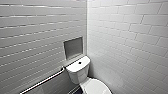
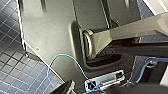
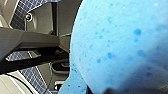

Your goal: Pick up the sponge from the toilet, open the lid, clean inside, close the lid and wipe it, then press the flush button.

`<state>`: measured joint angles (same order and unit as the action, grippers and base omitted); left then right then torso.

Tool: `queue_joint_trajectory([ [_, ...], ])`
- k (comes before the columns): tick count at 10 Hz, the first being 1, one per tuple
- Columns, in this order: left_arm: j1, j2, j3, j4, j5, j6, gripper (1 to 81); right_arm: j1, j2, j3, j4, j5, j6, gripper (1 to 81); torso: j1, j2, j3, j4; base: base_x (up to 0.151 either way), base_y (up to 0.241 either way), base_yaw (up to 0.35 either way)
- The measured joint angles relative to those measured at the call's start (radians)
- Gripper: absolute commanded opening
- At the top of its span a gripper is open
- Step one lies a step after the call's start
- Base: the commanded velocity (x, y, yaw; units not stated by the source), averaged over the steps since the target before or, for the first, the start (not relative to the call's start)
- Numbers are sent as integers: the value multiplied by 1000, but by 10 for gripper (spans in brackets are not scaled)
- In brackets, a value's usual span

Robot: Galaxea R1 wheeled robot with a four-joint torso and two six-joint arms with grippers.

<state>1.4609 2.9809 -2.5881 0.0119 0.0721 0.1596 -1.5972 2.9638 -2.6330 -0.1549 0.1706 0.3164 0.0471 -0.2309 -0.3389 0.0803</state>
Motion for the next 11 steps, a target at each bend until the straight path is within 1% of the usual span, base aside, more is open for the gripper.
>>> queue_joint_trajectory([
  [2,3,4,-3,0,2,0,811,6,6,-11,-1,-97,0,10,0,0,1,0,0,0,0],
  [3,1,11,-5,0,1,0,811,15,14,-24,-7,-133,-2,10,0,0,1,0,0,0,0],
  [4,-3,15,-5,0,0,0,811,25,22,-26,-16,-160,-21,10,0,0,1,0,0,0,0],
  [6,-3,10,-3,0,-1,0,811,21,22,-11,-33,-151,-35,10,0,0,1,0,0,0,0],
  [7,-3,-1,-3,0,-2,0,811,15,8,19,-37,-141,-36,10,0,0,1,0,0,0,0],
  [8,-3,-8,-1,0,-10,0,811,12,-15,67,-41,-133,-36,10,-1,0,1,0,0,0,0],
  [11,-3,-34,41,0,-24,0,811,13,-100,277,-60,-109,-36,10,-1,0,1,0,0,0,0],
])
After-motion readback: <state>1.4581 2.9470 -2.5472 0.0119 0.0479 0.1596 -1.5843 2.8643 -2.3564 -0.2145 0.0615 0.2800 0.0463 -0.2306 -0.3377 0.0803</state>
